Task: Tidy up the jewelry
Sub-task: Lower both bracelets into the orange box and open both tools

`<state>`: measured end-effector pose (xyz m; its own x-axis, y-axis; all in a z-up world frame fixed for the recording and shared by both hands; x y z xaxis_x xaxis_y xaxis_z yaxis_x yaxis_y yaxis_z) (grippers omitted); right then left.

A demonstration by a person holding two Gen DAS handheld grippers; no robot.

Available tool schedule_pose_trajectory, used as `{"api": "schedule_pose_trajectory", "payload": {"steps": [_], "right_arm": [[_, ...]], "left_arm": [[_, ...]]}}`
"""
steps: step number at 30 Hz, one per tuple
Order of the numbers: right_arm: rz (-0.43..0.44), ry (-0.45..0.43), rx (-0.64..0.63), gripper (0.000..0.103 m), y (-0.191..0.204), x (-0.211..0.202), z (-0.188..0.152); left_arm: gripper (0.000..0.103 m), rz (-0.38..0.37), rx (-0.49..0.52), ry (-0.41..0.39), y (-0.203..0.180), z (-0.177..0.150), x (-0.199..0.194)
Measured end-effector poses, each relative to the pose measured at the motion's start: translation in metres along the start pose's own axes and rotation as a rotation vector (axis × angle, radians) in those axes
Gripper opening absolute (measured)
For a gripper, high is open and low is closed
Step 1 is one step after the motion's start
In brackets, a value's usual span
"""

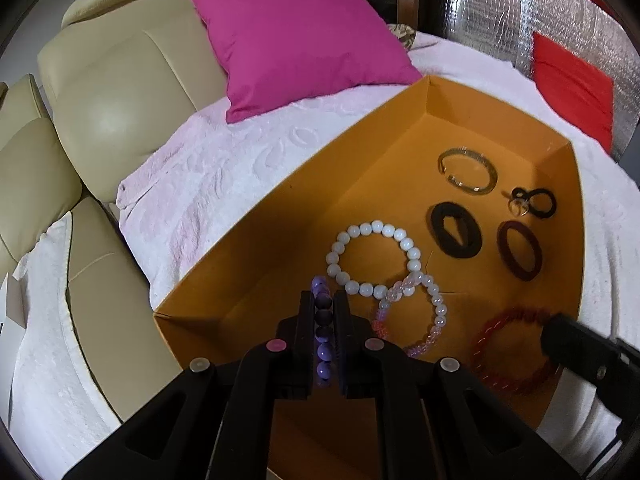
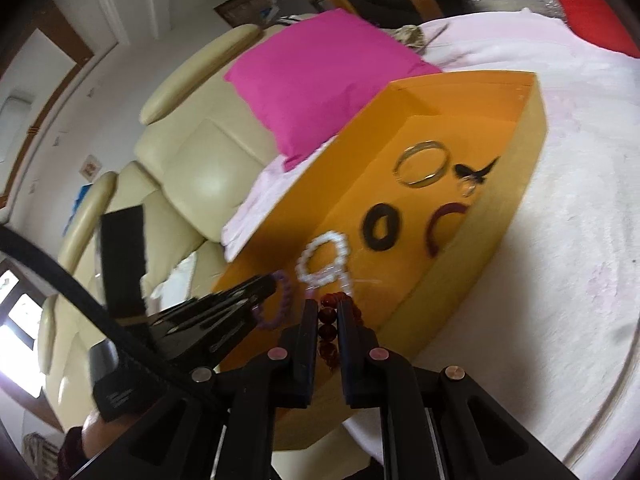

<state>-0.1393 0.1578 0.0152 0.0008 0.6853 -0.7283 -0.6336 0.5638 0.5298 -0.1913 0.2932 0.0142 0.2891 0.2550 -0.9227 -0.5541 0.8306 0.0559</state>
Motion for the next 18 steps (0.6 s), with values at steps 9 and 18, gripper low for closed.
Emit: {"api": "schedule_pose_trajectory", "payload": {"steps": [9,18], "right_arm": [[-0.019,-0.050,0.051,0.014,-0.013,-0.003,0.011],[-0.008,-0.090,0.071,0.034,-0.017,-0.026,0.015]], "left_arm": [[0.052,0.046,0.016,0.024,-0.008,-0.003,0.008],[0.068,0.093,0.060,-0.073,-0.015,-0.007,-0.027]]}}
Point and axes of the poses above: each gripper's, at about its wrist camera, not at the fingertips, and x roughly the way its jaws point, y to its left, z to its top, the point moved 2 cm from there along x, roughly the way its jaws point, and after that the axes turned 14 degrees about y, right-handed, at the moved point
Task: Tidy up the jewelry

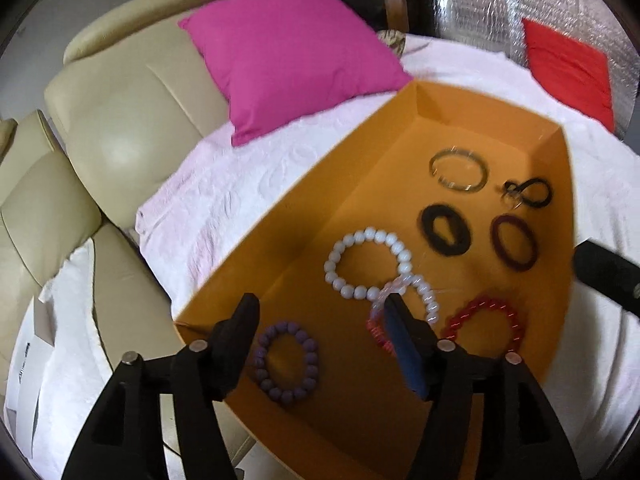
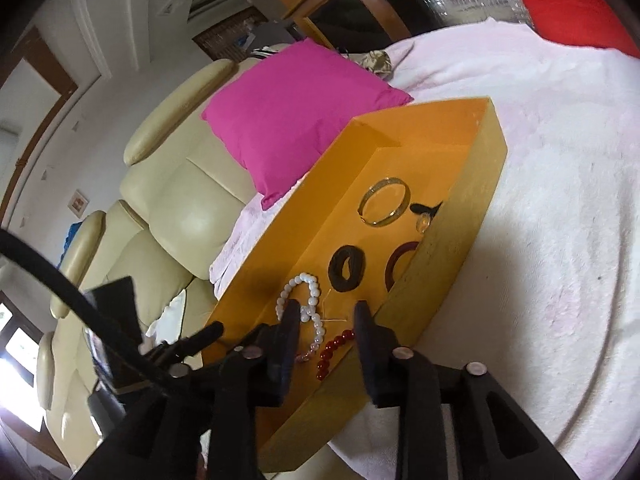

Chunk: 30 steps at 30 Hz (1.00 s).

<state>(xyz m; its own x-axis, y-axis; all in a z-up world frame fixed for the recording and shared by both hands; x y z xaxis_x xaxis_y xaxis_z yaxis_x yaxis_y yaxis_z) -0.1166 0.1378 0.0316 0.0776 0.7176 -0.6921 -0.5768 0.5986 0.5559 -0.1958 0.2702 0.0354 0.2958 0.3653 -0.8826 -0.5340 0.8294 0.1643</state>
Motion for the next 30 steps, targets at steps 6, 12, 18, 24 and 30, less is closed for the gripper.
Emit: {"api": "schedule_pose_trajectory", "payload": {"steps": [6,12,18,24,30], "right_arm": [[-0.009,-0.014,-0.074,0.041,0.017,-0.016,-0.007],[-0.072,-0.042,-0.161,0.049,0.033,-0.035,-0.024],[-0.171,-0.096,-0.231,0.052,0.047,-0.065,-0.035],[-0.299,-0.164,-0.262,0.064,0.065,-0.109,-0.049],[-0.397,-0.145,-0.275,0.065,0.086,-0.139,-0.062]], "left_arm": [[0.077,-0.009,0.029,-0.083,-0.003,-0.001,-0.036],[0.078,-0.024,0.041,-0.140,0.001,-0.007,-0.064],[0.079,-0.029,0.049,-0.170,0.004,-0.015,-0.087],[0.080,-0.040,0.046,-0.193,0.012,-0.024,-0.113],[0.081,0.004,0.004,-0.215,0.026,-0.037,-0.143]]}}
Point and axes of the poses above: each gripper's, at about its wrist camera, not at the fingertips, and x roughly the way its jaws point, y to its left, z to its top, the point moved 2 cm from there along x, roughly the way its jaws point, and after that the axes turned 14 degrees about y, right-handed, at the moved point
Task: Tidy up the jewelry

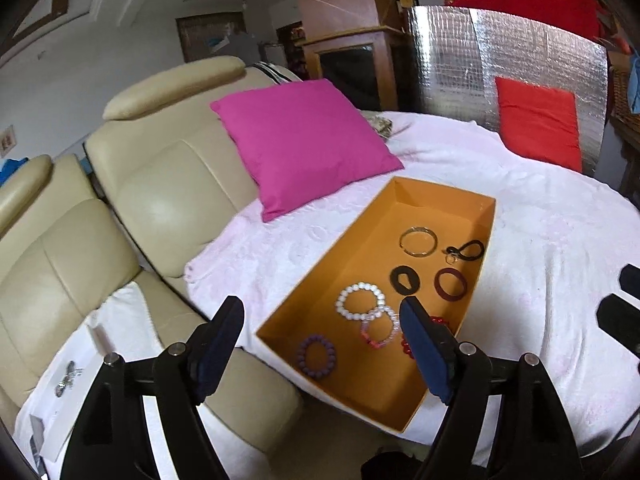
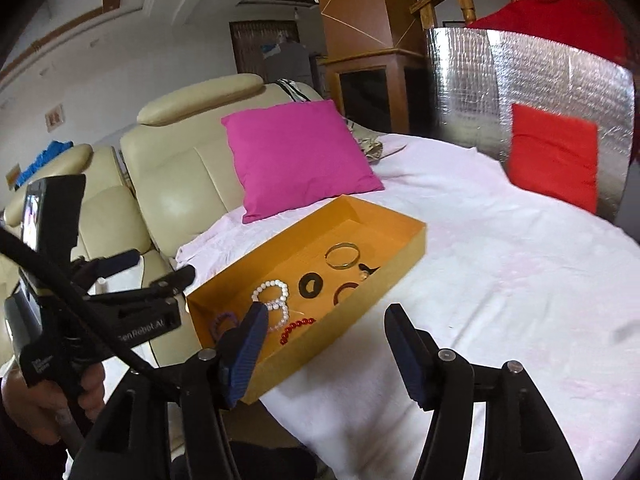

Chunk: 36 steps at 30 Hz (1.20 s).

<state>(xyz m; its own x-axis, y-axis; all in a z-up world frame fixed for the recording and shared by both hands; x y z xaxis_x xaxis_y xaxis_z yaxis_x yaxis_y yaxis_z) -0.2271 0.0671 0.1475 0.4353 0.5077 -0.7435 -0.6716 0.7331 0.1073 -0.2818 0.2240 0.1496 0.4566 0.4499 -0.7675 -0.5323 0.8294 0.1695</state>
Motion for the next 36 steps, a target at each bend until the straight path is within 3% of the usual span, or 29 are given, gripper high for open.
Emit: {"api": "schedule_pose_trajectory", "payload": {"steps": [11,20,36], "right_arm": [[-0.140,0.022,-0.030,0.070,0.040,-0.048,-0.014],[-0.157,0.003,-0.009,0.070,0.051,-0.070,-0.018],[-0.143,-0.009,0.007,0.071,0.049,-0.073,-0.014]], "left_arm": [[0.081,0.038,0.022,-0.061,0.015,-0.017,-0.058],[0.088,0.050,-0.001,-0.117,0.025,-0.020,-0.089],[0.088,0.059,-0.012,-0.112,0.025,-0.015,-0.092]]}}
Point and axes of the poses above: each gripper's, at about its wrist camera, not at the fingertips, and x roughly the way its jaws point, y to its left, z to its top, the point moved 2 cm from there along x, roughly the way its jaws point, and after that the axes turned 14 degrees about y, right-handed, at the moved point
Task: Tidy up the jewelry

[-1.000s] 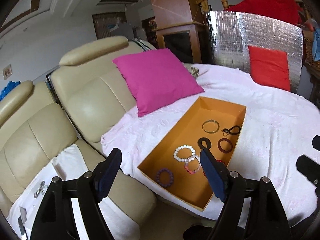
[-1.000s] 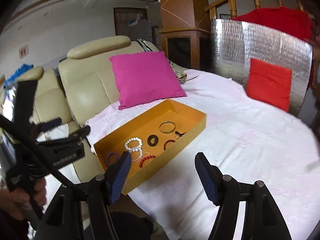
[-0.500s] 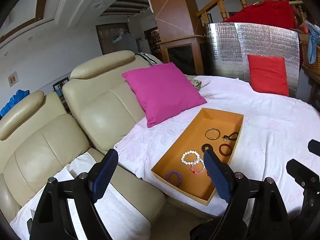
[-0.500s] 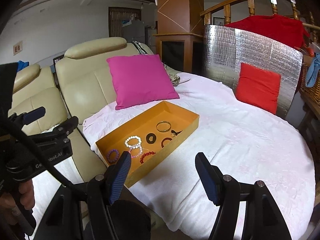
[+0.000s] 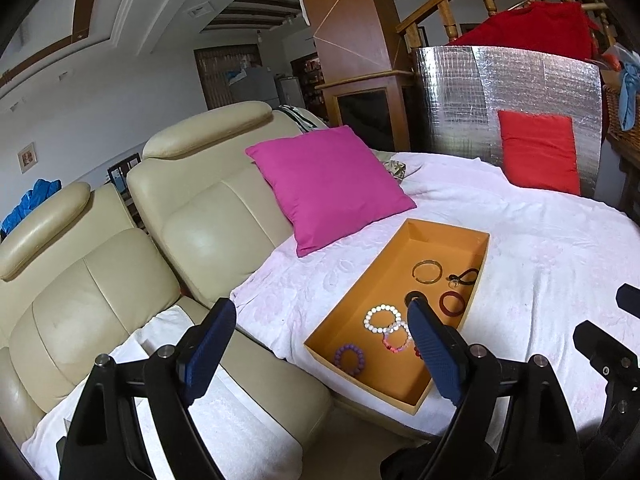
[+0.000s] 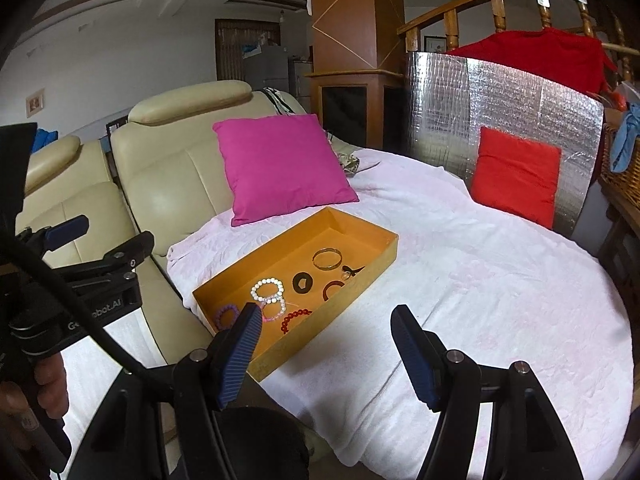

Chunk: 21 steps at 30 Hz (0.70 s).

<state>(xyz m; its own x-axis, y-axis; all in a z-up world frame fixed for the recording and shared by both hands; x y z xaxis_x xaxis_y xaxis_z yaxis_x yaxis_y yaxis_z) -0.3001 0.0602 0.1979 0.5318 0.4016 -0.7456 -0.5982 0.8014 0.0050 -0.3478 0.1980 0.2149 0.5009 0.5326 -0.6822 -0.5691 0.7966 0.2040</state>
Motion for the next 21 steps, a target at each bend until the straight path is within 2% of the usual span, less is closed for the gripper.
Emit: {"api": "schedule_pose_trajectory", "payload": {"steps": [21], "right_arm": [[0.000,0.013,-0.025,0.071,0.0073,0.0073,0.0020]], "left_arm": [[0.088,-0.012,-0.022,0.023,0.0103,-0.0006,0.0109]]}}
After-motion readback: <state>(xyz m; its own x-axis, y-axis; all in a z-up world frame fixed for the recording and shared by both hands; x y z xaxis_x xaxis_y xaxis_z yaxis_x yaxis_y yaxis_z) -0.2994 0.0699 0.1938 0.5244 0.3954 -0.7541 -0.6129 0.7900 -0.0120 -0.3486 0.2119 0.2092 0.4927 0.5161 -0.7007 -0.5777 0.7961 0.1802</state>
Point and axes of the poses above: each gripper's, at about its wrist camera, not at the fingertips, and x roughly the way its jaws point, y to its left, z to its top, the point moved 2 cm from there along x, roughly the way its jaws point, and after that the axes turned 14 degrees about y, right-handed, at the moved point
